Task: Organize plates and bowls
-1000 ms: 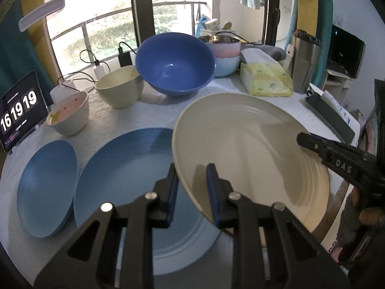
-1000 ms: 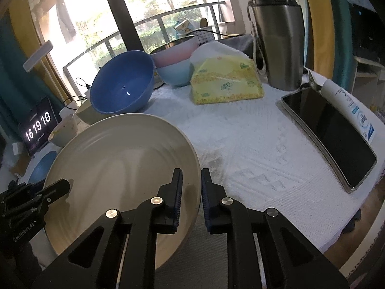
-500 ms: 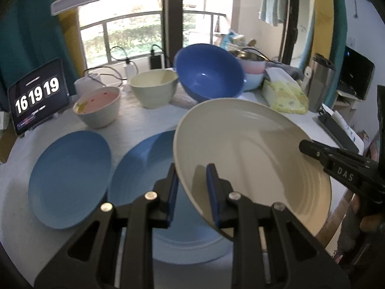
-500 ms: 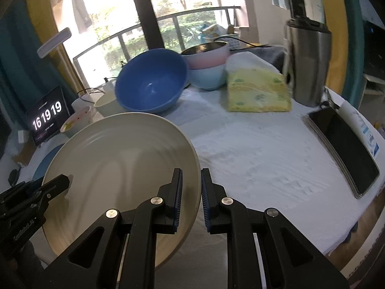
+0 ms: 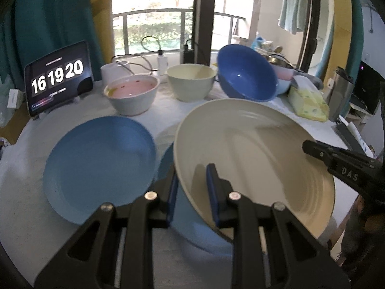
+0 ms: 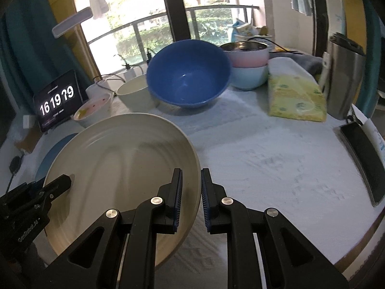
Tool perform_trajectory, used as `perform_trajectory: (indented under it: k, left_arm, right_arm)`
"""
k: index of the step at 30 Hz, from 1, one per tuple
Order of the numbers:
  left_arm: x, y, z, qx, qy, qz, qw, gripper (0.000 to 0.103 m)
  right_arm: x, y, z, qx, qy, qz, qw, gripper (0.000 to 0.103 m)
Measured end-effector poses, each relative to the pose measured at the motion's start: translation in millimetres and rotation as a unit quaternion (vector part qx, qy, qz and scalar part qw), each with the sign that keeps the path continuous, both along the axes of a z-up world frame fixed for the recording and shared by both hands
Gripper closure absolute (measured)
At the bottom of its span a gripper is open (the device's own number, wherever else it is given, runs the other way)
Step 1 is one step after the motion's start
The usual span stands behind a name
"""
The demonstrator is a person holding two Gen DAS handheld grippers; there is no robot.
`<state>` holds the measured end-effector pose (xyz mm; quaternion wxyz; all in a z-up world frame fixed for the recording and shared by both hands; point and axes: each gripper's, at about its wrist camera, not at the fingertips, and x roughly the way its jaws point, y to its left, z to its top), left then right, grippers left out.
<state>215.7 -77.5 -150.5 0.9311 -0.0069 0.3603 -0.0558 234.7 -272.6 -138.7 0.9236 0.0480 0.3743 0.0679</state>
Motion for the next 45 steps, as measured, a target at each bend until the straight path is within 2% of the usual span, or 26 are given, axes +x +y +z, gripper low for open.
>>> perform_trajectory:
  k: [13,16,19,20,21,31,45]
  left_arm:
    - [10.8,18.9,-22.8,-0.002,0.053,0.020,0.9984,0.077]
    - [11.5,21.4,-26.5,-0.005,0.064,0.027,0.9976,0.073]
    - [8.8,22.0,-25.3,-0.006,0.059,0.022,0.9980,0.068]
    - [7.9,21.8,-24.2,-0.008,0.057,0.020,0.9981,0.059]
    - [6.3,21.8,-22.7,-0.009,0.053,0.021,0.9984,0.055]
    - [0.6,36.3,-13.4,-0.026,0.034,0.039,0.9983,0.054]
    - [-8.1,77.4,0.0,-0.034,-0.003,0.086,0.9957,0.054]
  right_arm:
    - [15.2,23.9,-13.4,-0.016,0.025,0.017,0.999,0.086]
    - [17.6,28.2,-15.6,-0.022,0.036,0.024,0.999,0.085]
    - [16.9,32.2,-13.6,-0.033,0.029,0.027,0.999,0.080]
    - [16.3,32.9,-12.7,-0.035,0.026,0.028,0.999,0.080]
    - [15.9,33.4,-11.7,-0.038,0.024,0.027,0.999,0.079]
    - [10.2,34.3,1.6,-0.046,0.003,0.018,0.999,0.079]
    - [10.7,74.5,13.5,-0.050,-0.010,0.053,0.997,0.078]
